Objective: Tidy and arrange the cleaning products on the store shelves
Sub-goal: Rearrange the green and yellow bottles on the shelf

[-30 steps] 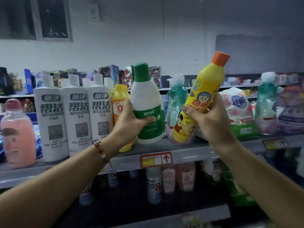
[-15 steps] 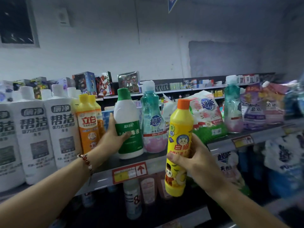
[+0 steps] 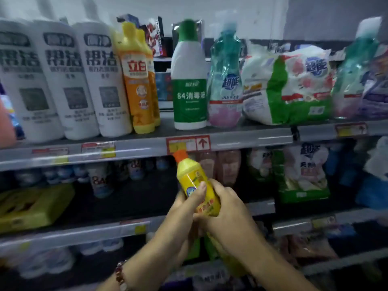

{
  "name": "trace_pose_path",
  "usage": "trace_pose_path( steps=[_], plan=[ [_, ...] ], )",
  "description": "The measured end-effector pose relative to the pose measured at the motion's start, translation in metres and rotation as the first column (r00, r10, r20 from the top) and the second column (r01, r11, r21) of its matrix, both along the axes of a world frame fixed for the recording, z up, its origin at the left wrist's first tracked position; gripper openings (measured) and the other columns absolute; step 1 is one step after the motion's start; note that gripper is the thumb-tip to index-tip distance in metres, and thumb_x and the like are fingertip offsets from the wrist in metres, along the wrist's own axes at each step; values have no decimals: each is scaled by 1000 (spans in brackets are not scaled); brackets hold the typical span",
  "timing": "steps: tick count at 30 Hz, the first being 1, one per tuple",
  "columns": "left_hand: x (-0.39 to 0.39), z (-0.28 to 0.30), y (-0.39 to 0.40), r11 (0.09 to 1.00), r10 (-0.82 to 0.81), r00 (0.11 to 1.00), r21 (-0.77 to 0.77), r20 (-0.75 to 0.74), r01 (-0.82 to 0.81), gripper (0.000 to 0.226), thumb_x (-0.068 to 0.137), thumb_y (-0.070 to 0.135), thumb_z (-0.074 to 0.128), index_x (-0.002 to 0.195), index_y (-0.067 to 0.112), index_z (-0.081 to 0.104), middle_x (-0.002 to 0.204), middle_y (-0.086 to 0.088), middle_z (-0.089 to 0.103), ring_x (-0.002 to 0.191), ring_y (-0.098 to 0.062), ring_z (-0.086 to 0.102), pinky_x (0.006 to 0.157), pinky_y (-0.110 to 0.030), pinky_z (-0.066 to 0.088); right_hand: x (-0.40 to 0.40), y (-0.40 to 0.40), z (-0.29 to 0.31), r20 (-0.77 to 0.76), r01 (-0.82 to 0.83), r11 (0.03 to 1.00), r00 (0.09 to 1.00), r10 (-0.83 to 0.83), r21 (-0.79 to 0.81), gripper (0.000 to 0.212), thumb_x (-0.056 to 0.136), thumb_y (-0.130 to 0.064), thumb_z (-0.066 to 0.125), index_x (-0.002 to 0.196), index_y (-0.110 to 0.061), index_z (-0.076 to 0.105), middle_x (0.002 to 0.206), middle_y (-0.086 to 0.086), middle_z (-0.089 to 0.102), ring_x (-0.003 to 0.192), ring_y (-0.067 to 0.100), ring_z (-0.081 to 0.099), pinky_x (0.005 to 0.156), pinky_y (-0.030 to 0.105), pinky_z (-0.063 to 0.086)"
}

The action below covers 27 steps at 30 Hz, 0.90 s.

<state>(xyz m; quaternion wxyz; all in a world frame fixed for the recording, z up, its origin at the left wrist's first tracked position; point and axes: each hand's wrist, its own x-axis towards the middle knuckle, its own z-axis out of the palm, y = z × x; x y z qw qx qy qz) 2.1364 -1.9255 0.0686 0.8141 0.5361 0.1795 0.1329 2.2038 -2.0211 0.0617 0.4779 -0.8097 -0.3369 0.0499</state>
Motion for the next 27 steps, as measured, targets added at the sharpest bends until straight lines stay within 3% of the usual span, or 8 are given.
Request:
trace_pose_path(
  steps=[4,6,10,12,15,20,24,27],
  plan=[
    [-40,-56,12,957,48,983,-275,-177,-96,63,77,50,63,122,6,67,109,-17,76,89,-30,76,73,-40,61,-30,-16,-48,-99,-154,976,985,139,-153,93,68,-54,81,148,-51,32,128,-23,38,118,-3,44,92,10,37],
    [-57,-75,21,906,106,967,-377,-233,-191,65,83,51,60,125,2,66,112,-19,75,97,-33,71,86,-45,57,-41,-30,-70,-249,-231,954,952,181,-189,91,66,-59,81,143,-55,34,137,-26,39,124,-7,43,93,9,35],
    [-87,-100,39,869,217,937,-383,-273,-313,56,97,52,50,121,3,64,92,-18,76,83,-33,73,79,-47,54,-69,-33,-106,-638,-411,910,714,289,-47,77,63,-46,85,132,-44,51,107,-27,72,93,-4,69,75,14,51],
    [-98,-109,45,870,213,932,-376,-294,-318,55,98,53,48,124,6,61,93,-19,77,80,-33,75,74,-46,54,-78,-25,-123,-665,-380,924,697,267,-27,69,65,-35,89,125,-41,55,99,-26,74,86,0,72,70,17,52],
    [-114,-117,53,883,213,921,-339,-326,-324,53,97,48,49,129,8,59,121,-24,70,103,-37,70,81,-47,56,-89,-9,-141,-680,-336,941,698,226,-32,72,53,-37,88,119,-32,61,94,-15,76,79,1,70,67,18,51],
    [-151,-118,71,980,149,947,-88,-285,-181,29,99,14,51,128,8,50,118,-25,64,80,-27,70,49,-25,54,-110,21,-155,-589,-316,937,790,170,-152,55,55,-33,88,104,-33,63,94,-13,76,83,-3,70,78,27,57],
    [-183,-116,94,947,192,956,298,-220,-121,42,96,6,66,124,34,52,122,-6,69,108,-25,71,74,-29,62,-136,51,-152,-634,-369,920,744,211,-128,52,62,-23,88,108,-24,66,93,-8,78,83,6,73,78,32,61],
    [-210,-109,117,899,212,959,423,-189,-115,48,89,24,77,123,47,52,116,10,72,110,-16,71,89,-40,61,-157,75,-145,-685,-400,913,687,244,-75,46,75,-8,85,112,-24,63,89,-10,77,79,2,73,64,17,54]
  ],
)
